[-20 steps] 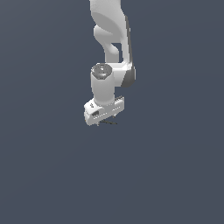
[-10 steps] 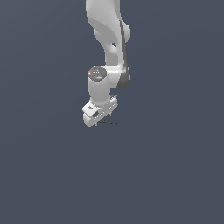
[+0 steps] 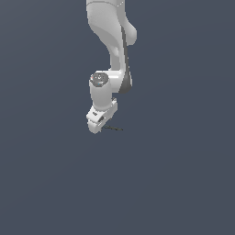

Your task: Pick up the object and move it to a goal position.

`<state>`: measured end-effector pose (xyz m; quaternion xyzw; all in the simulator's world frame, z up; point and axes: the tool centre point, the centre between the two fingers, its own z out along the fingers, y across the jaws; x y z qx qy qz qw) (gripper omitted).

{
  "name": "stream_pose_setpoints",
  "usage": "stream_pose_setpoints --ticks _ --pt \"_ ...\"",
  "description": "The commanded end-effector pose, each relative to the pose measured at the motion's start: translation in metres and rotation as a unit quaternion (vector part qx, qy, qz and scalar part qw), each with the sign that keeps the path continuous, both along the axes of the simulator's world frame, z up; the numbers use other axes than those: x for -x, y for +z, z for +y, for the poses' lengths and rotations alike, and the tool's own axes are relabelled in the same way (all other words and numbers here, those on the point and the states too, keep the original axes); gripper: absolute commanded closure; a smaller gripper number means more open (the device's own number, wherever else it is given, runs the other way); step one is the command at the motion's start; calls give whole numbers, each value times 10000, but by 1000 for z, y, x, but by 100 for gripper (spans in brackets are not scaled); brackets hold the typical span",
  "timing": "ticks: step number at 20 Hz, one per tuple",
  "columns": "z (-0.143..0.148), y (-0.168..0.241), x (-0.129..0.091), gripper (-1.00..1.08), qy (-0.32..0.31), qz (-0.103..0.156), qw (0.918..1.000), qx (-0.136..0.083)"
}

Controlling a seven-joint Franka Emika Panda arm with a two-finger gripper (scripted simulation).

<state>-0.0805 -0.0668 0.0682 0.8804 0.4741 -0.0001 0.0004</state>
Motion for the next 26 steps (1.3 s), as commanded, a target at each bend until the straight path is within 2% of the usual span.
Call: stream_pose_setpoints --ticks 1,8,16,26 --pt "-2 -4 4 -92 214 -1 9998 0" --pt "-6 -9 11 -92 546 1 9985 -3" --pt "-7 -13 12 -92 576 2 9983 -3" --pt "-7 -51 13 -92 594 2 9982 -3"
